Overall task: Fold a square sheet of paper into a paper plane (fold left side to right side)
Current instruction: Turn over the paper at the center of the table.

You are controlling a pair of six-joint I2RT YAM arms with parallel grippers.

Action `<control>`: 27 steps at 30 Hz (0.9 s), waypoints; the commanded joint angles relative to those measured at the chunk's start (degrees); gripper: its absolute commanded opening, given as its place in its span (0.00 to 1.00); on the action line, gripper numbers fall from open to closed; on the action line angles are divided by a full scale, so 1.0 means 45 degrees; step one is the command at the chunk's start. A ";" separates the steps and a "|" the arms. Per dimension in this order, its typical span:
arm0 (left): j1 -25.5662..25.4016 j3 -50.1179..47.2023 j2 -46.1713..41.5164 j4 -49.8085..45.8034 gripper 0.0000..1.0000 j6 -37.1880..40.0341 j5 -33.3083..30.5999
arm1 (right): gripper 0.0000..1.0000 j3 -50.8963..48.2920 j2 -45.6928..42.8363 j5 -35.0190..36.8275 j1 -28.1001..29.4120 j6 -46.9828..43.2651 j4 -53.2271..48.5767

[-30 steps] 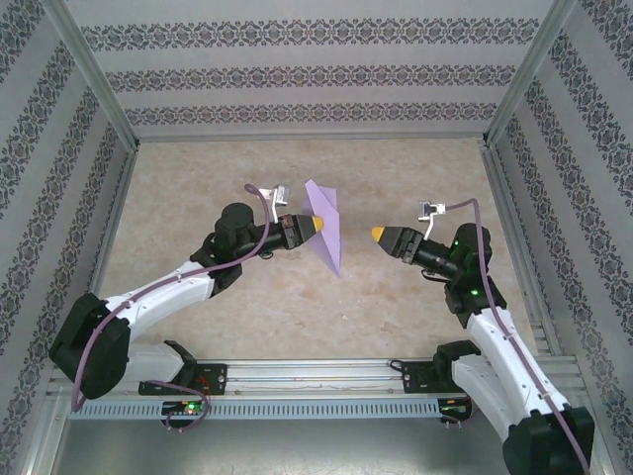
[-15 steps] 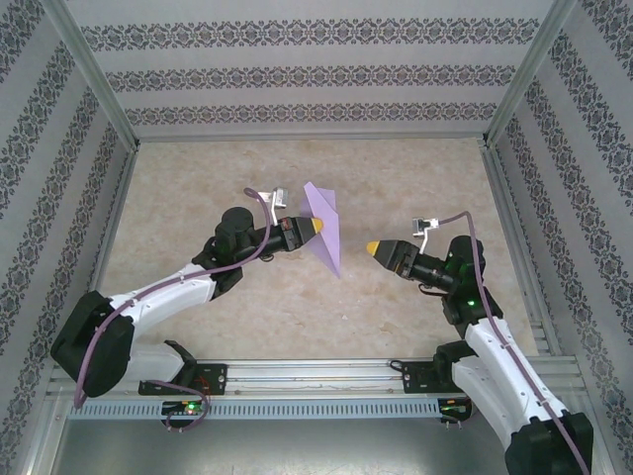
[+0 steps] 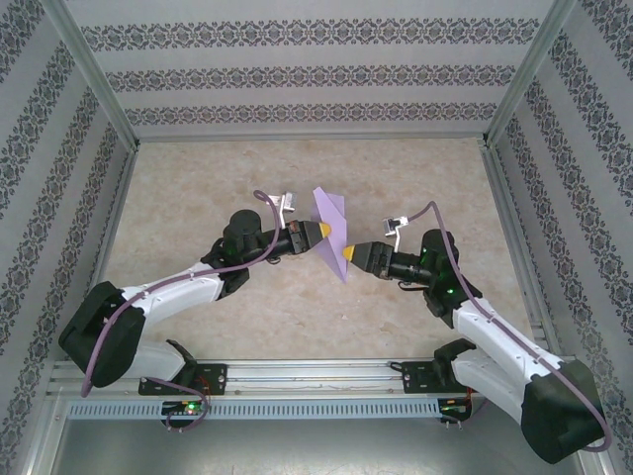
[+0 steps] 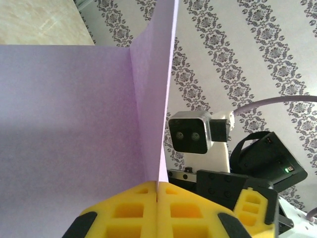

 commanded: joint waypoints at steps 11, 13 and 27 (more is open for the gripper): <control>-0.0363 0.0386 0.0490 0.1201 0.00 -0.0467 0.0505 | 0.67 0.0863 0.0299 0.0336 0.0372 0.0067 0.0992; -0.0363 0.0366 0.0483 0.1230 0.00 -0.0459 0.0532 | 0.63 0.0934 0.0338 0.0408 0.0370 -0.0038 0.0876; -0.0363 0.0335 0.0298 0.1056 0.00 -0.0363 0.0467 | 0.75 0.0696 -0.0069 0.0870 -0.0339 -0.0636 -0.0568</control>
